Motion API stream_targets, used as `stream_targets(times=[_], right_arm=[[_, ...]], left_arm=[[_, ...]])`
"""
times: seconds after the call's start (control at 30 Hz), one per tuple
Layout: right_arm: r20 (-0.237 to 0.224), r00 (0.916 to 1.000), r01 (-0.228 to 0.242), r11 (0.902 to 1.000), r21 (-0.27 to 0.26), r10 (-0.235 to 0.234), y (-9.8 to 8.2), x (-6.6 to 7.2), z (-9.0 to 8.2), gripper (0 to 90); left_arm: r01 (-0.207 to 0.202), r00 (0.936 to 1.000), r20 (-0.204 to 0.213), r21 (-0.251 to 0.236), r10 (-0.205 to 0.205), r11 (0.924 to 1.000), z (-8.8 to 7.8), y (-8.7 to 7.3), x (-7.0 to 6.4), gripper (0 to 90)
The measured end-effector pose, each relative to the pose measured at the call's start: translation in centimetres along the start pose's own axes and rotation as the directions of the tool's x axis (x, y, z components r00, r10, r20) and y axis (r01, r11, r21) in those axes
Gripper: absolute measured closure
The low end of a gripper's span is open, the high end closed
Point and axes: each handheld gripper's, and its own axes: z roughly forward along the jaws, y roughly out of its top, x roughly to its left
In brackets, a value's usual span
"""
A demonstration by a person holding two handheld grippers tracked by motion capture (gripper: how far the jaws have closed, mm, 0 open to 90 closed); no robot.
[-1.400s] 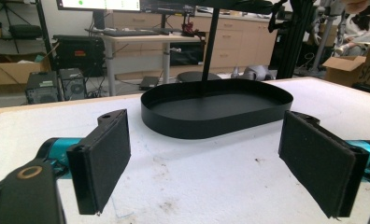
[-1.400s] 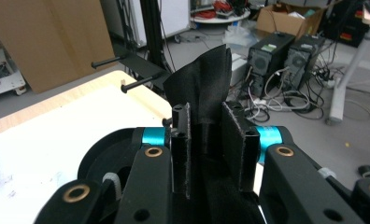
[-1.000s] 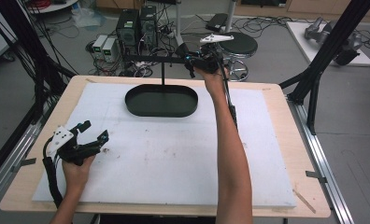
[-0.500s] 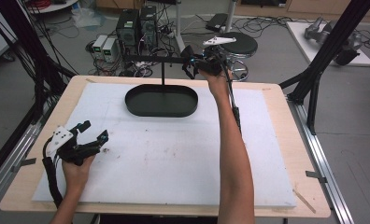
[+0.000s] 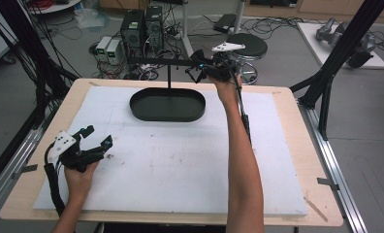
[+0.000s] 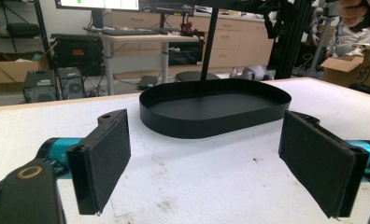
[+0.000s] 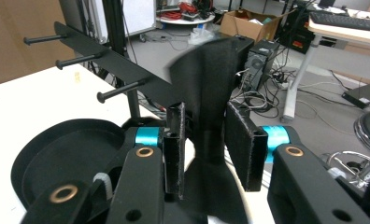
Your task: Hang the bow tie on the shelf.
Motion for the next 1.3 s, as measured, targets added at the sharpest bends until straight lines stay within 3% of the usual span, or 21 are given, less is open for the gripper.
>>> stream_targets(times=[0.6,0.8,1.0,1.3], right_arm=[[0.007,0.9999,-0.007,0.9997,-0.025,0.007,-0.1,0.0,-0.6,62.1],[0.008,0.9998,-0.019,0.9988,-0.045,0.02,0.1,0.0,-1.0,55.8],[0.012,0.9994,-0.032,0.9951,-0.093,0.033,0.8,-0.1,-2.4,48.5],[0.013,0.9992,-0.037,0.9935,-0.108,0.039,1.2,-0.4,-4.4,44.2]], left_arm=[[0.0,1.0,0.001,0.002,0.0,1.0,0.0,0.0,0.0,17.0],[-0.001,1.0,0.002,0.003,0.001,1.0,0.0,0.0,0.0,17.0],[-0.001,1.0,0.002,0.005,0.001,1.0,0.0,0.0,0.0,17.0],[-0.002,1.0,0.002,0.003,0.002,1.0,0.0,0.0,-0.1,17.0]])
